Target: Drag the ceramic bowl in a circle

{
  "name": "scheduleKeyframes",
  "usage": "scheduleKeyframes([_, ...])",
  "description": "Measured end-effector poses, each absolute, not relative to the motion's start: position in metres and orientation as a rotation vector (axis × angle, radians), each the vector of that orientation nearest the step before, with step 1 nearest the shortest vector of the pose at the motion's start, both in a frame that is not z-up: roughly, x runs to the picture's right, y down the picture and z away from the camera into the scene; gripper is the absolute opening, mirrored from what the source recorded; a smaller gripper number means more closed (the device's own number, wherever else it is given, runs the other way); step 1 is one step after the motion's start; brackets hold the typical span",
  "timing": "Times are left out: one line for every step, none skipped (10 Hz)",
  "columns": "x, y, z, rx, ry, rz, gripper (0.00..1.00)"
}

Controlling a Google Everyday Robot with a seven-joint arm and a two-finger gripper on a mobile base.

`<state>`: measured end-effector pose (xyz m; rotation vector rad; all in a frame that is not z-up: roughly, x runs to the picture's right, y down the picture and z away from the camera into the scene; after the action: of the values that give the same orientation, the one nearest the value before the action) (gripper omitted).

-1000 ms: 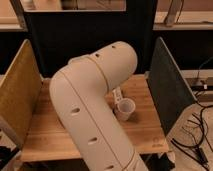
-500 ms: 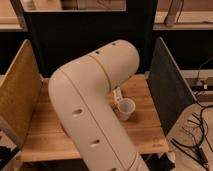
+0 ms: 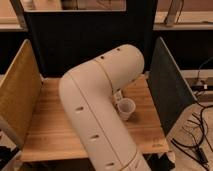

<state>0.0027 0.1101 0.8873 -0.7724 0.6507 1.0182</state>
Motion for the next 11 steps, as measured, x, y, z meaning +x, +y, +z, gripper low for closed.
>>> scheduleKeyframes([0.003, 0.101, 0.895, -0.773, 0.638, 1.037, 0.09])
scheduleKeyframes([-0.004, 0.091, 0.901, -0.776, 0.615, 1.046, 0.09])
scheduleKeyframes([-0.013, 0.081, 0.904, -0.776, 0.585, 1.043, 0.09])
scheduleKeyframes([-0.031, 0.069, 0.905, -0.777, 0.541, 1.025, 0.09])
scheduleKeyframes([-0.044, 0.064, 0.902, -0.779, 0.509, 1.001, 0.09])
scheduleKeyframes([-0.057, 0.063, 0.899, -0.782, 0.482, 0.968, 0.09])
scheduleKeyframes([-0.07, 0.067, 0.894, -0.789, 0.458, 0.926, 0.09])
scheduleKeyframes([-0.082, 0.074, 0.889, -0.797, 0.44, 0.887, 0.09])
scheduleKeyframes([-0.087, 0.082, 0.884, -0.804, 0.434, 0.864, 0.09])
scheduleKeyframes([-0.086, 0.092, 0.878, -0.802, 0.439, 0.832, 0.09])
scheduleKeyframes([-0.081, 0.1, 0.874, -0.803, 0.449, 0.819, 0.09])
